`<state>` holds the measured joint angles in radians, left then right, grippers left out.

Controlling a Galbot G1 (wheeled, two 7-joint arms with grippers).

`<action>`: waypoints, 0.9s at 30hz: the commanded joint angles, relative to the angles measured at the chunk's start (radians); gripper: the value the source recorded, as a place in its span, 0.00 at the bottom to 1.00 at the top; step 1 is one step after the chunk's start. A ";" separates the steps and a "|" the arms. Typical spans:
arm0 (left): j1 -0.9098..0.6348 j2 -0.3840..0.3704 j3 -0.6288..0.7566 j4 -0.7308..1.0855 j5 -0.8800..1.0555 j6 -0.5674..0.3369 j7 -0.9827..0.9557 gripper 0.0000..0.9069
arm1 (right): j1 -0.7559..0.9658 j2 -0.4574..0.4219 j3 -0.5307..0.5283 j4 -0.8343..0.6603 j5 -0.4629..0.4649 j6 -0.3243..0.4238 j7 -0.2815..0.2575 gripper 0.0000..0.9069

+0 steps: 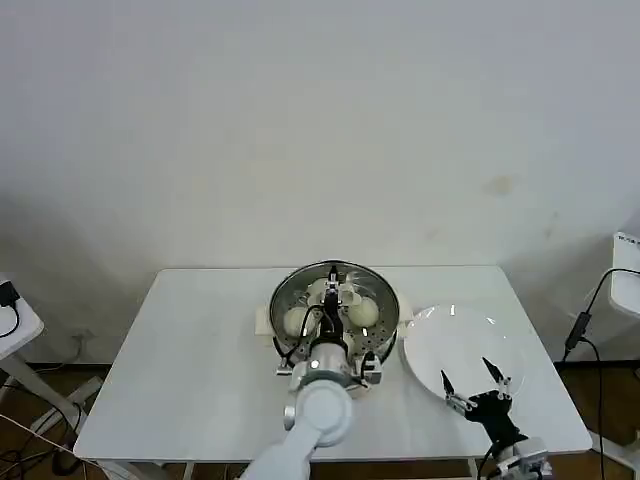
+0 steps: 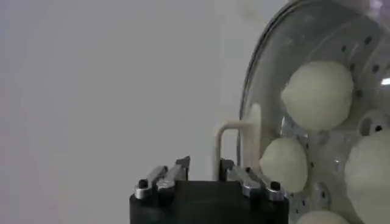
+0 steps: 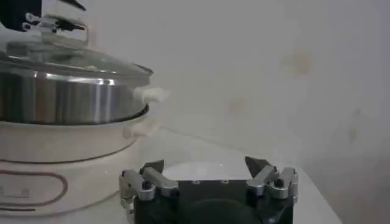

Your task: Take steamed baozi put them in steamer then cover it.

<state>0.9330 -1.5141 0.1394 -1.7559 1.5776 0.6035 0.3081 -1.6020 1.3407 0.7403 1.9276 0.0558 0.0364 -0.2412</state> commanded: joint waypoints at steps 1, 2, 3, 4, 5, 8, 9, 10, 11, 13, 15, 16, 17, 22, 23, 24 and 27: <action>0.015 0.014 0.000 -0.050 -0.006 0.000 0.004 1.00 | -0.003 0.001 -0.001 0.004 -0.001 0.000 0.000 1.00; 0.022 0.019 0.001 -0.063 -0.009 -0.001 0.005 1.00 | -0.004 0.002 -0.001 0.004 -0.003 0.000 0.000 1.00; 0.028 0.026 0.002 -0.079 -0.013 -0.001 0.006 1.00 | -0.004 0.002 -0.001 0.004 -0.003 0.000 0.000 1.00; 0.034 0.034 0.003 -0.093 -0.017 -0.001 0.008 1.00 | -0.005 0.002 -0.003 0.005 -0.005 0.000 0.000 1.00; 0.039 0.041 0.005 -0.106 -0.021 -0.001 0.007 1.00 | -0.005 0.003 -0.003 0.005 -0.006 0.000 0.000 1.00; 0.053 0.062 0.007 -0.135 -0.032 -0.002 0.010 1.00 | -0.007 0.007 -0.007 0.008 -0.010 0.000 0.000 1.00; 0.056 0.067 0.007 -0.142 -0.035 -0.002 0.010 1.00 | -0.008 0.008 -0.008 0.008 -0.012 0.000 0.000 1.00; 0.060 0.072 0.007 -0.150 -0.039 -0.002 0.012 1.00 | -0.009 0.009 -0.009 0.007 -0.013 0.001 0.000 1.00; 0.063 0.078 0.008 -0.157 -0.041 -0.003 0.012 1.00 | -0.010 0.010 -0.010 0.007 -0.014 0.002 0.000 1.00; 0.071 0.091 0.010 -0.176 -0.050 -0.004 0.014 1.00 | -0.012 0.011 -0.011 0.008 -0.016 0.003 0.000 1.00; 0.078 0.111 0.012 -0.204 -0.065 -0.004 0.014 1.00 | -0.013 0.012 -0.011 0.011 -0.017 0.003 0.000 1.00; 0.082 0.122 0.013 -0.218 -0.074 -0.004 0.014 1.00 | -0.014 0.013 -0.010 0.012 -0.017 0.003 0.000 1.00; 0.086 0.133 0.013 -0.234 -0.086 -0.003 0.013 1.00 | -0.015 0.013 -0.009 0.013 -0.017 0.002 0.001 1.00; 0.129 0.194 0.006 -0.321 -0.172 -0.002 0.004 1.00 | -0.020 0.015 -0.006 0.016 -0.022 0.003 0.001 1.00; 0.140 0.205 0.001 -0.346 -0.185 -0.002 0.002 1.00 | -0.022 0.015 -0.005 0.017 -0.022 0.004 0.001 1.00; 0.160 0.220 -0.013 -0.380 -0.213 -0.009 -0.007 1.00 | -0.025 0.015 -0.003 0.020 -0.021 0.004 0.001 1.00; 0.210 0.250 -0.055 -0.469 -0.283 -0.029 -0.024 1.00 | -0.029 0.014 0.000 0.024 -0.021 0.005 0.001 1.00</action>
<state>1.0441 -1.3661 0.1377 -2.0006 1.4577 0.5981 0.3094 -1.6273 1.3552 0.7370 1.9476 0.0356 0.0399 -0.2409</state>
